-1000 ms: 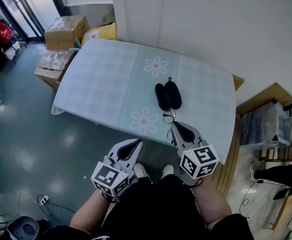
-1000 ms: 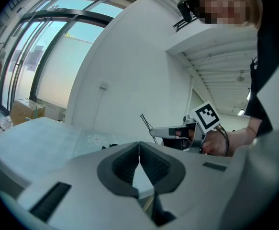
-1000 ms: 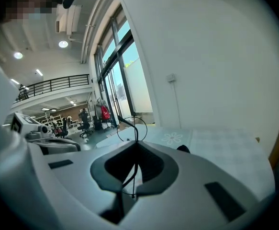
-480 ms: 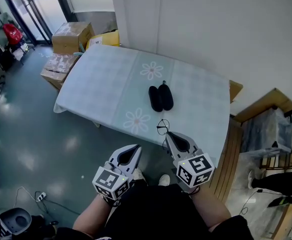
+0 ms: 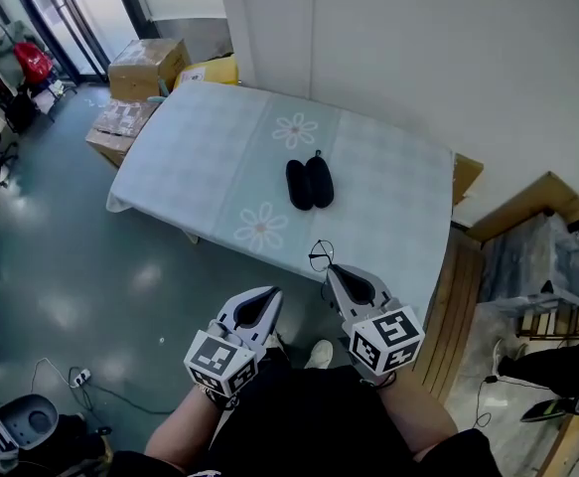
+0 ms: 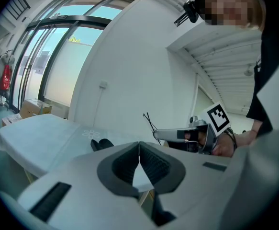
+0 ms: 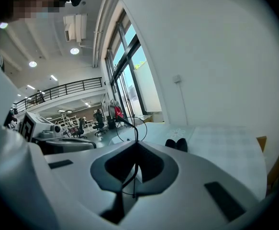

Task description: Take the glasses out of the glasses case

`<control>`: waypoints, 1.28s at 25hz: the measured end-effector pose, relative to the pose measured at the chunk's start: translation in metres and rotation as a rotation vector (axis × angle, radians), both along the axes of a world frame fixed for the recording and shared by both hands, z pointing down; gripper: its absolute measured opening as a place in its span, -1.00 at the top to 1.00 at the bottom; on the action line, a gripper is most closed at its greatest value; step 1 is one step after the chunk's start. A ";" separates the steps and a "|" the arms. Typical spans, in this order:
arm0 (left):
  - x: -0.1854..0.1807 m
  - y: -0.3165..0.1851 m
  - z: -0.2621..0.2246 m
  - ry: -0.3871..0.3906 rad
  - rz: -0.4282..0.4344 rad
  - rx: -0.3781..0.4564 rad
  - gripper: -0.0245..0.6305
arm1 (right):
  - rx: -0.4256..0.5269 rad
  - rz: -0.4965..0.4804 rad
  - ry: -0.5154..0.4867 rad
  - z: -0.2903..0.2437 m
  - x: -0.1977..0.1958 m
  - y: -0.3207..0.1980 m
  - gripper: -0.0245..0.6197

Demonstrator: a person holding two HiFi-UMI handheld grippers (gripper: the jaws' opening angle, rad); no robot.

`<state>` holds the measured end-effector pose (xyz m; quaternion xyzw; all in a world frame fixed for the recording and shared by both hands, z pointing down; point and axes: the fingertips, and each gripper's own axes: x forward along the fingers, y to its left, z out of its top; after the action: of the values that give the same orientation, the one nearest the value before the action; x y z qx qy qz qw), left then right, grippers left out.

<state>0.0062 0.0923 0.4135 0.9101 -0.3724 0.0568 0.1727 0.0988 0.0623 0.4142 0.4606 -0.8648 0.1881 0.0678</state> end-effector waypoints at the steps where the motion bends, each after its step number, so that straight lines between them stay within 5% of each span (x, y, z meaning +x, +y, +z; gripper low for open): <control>1: 0.001 0.001 0.000 -0.001 -0.004 -0.003 0.84 | -0.002 -0.005 -0.002 0.000 0.000 0.001 0.84; 32: 0.018 0.022 -0.001 -0.012 -0.033 0.012 0.84 | 0.007 -0.065 -0.009 0.002 0.009 0.022 0.84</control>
<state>0.0243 0.1147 0.4125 0.9045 -0.3885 0.0574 0.1659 0.1080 0.0845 0.4159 0.4318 -0.8801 0.1849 0.0685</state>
